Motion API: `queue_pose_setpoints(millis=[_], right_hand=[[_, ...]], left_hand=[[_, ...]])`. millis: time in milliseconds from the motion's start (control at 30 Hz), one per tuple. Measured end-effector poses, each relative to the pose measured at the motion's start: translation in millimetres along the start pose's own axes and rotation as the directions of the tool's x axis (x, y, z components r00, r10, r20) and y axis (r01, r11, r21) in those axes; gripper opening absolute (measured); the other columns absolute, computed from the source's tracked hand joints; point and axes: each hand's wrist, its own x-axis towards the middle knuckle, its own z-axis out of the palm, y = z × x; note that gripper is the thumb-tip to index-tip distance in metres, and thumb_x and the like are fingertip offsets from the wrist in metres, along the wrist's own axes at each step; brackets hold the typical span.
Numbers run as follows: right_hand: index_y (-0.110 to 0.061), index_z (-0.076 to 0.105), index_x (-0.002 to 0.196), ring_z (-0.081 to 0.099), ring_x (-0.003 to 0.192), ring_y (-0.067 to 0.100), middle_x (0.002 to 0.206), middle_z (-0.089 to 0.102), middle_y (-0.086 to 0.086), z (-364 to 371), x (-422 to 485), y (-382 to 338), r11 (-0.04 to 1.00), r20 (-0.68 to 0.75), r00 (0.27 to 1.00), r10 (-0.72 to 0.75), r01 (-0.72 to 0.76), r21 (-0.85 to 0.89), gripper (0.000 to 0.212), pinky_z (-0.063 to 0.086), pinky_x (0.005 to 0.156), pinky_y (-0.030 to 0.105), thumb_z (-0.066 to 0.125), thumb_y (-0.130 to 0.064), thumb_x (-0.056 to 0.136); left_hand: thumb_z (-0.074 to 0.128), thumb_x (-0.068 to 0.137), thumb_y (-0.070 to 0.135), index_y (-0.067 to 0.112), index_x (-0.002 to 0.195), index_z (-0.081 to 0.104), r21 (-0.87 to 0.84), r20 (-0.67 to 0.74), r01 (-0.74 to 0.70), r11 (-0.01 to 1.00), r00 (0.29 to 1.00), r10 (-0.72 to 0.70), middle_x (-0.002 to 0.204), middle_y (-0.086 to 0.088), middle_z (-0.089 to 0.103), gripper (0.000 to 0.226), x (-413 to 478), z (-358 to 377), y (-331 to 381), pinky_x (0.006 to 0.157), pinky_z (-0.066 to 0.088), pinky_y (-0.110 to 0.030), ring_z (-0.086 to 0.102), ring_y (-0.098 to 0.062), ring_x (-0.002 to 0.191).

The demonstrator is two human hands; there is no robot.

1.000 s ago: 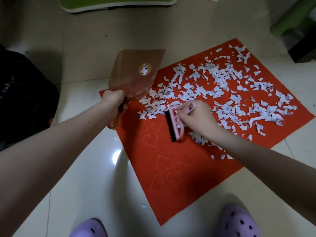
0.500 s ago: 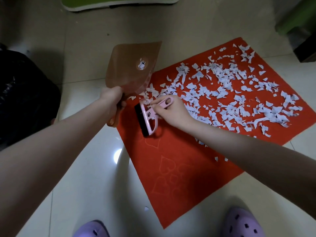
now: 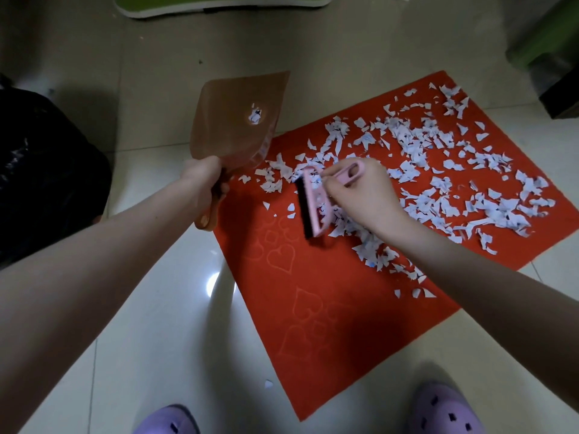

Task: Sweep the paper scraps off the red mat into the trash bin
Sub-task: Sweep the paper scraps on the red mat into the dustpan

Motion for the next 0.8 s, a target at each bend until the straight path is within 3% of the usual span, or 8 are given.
queue_pose_setpoints(millis=[133, 267, 400, 467, 533, 633, 733, 800], right_hand=[[-0.015, 0.074, 0.089, 0.064, 0.062, 0.026, 0.073, 0.071, 0.002, 43.3, 10.6, -8.9, 0.997, 0.131, 0.988, -0.078, 0.074, 0.035, 0.012, 0.049, 0.058, 0.036, 0.063, -0.013, 0.085], [-0.009, 0.073, 0.087, 0.064, 0.064, 0.024, 0.075, 0.071, 0.010, 55.3, 17.3, -4.0, 0.998, 0.187, 0.981, -0.047, 0.055, -0.038, 0.013, 0.047, 0.056, 0.029, 0.061, -0.013, 0.085], [-0.008, 0.071, 0.084, 0.059, 0.055, 0.010, 0.072, 0.071, 0.007, 32.0, 14.0, 6.5, 0.980, 0.121, 0.993, -0.014, 0.037, -0.196, 0.017, 0.047, 0.055, 0.025, 0.056, -0.017, 0.089], [-0.010, 0.071, 0.084, 0.055, 0.052, -0.004, 0.067, 0.069, 0.002, 17.1, 7.0, 6.4, 0.953, 0.078, 0.997, -0.022, 0.044, -0.300, 0.020, 0.037, 0.053, 0.007, 0.053, -0.018, 0.090], [-0.011, 0.071, 0.083, 0.052, 0.049, -0.012, 0.065, 0.066, -0.004, 3.9, -0.7, -0.1, 0.944, 0.023, 0.999, -0.031, 0.037, -0.328, 0.019, 0.032, 0.049, 0.001, 0.054, -0.017, 0.089], [-0.017, 0.073, 0.089, 0.055, 0.049, -0.007, 0.072, 0.068, -0.004, 0.3, -3.9, -12.2, 0.972, 0.002, 0.997, -0.080, 0.078, -0.221, 0.017, 0.035, 0.044, 0.007, 0.056, -0.017, 0.087], [-0.019, 0.073, 0.090, 0.063, 0.058, 0.012, 0.077, 0.071, 0.000, 21.0, 1.6, -15.8, 0.985, 0.110, 0.990, -0.088, 0.103, -0.139, 0.016, 0.048, 0.050, 0.024, 0.058, -0.017, 0.086], [-0.018, 0.073, 0.091, 0.060, 0.059, 0.010, 0.078, 0.072, 0.003, 33.2, 5.9, -10.1, 0.978, 0.179, 0.981, -0.073, 0.105, -0.178, 0.014, 0.044, 0.053, 0.023, 0.060, -0.017, 0.087]], left_hand=[[0.039, 0.093, 0.013, 0.011, 0.090, 0.051, -0.001, -0.018, 0.010, 1.000, 1.000, -0.010, 0.061, -0.003, 0.049, 0.012, -4.0, 1.2, -0.5, 0.034, 0.033, -0.012, 0.038, -0.008, 0.028], [0.040, 0.091, 0.012, 0.010, 0.095, 0.051, -0.012, -0.021, 0.001, 1.000, 1.000, -0.002, 0.062, -0.004, 0.048, 0.012, -7.8, 1.7, -1.2, 0.035, 0.034, -0.013, 0.039, -0.010, 0.031], [0.044, 0.089, 0.014, 0.013, 0.078, 0.050, -0.021, -0.008, 0.005, 1.000, 1.000, -0.005, 0.063, -0.005, 0.049, 0.013, -7.7, -1.4, 0.1, 0.034, 0.033, -0.014, 0.038, -0.010, 0.029], [0.042, 0.090, 0.014, 0.013, 0.073, 0.049, -0.025, -0.014, 0.002, 1.000, 1.000, -0.002, 0.061, -0.004, 0.049, 0.018, -6.3, -4.4, 0.7, 0.034, 0.032, -0.013, 0.037, -0.009, 0.028], [0.042, 0.091, 0.014, 0.014, 0.071, 0.048, -0.023, -0.022, -0.001, 1.000, 1.000, 0.001, 0.058, -0.002, 0.049, 0.022, -6.2, -6.9, 1.1, 0.035, 0.032, -0.012, 0.038, -0.009, 0.030], [0.042, 0.092, 0.014, 0.014, 0.072, 0.050, -0.031, -0.040, 0.001, 1.000, 0.999, -0.002, 0.058, -0.002, 0.050, 0.021, -7.4, -9.7, 0.9, 0.036, 0.033, -0.011, 0.040, -0.010, 0.037], [0.041, 0.092, 0.013, 0.013, 0.078, 0.052, -0.044, -0.050, 0.012, 0.999, 0.999, -0.014, 0.059, -0.002, 0.051, 0.018, -8.2, -10.6, 1.5, 0.036, 0.034, -0.011, 0.041, -0.011, 0.040], [0.040, 0.092, 0.013, 0.013, 0.080, 0.052, -0.045, -0.055, 0.012, 0.999, 0.998, -0.014, 0.059, -0.002, 0.051, 0.017, -8.5, -11.1, 2.3, 0.035, 0.033, -0.012, 0.041, -0.010, 0.038]])
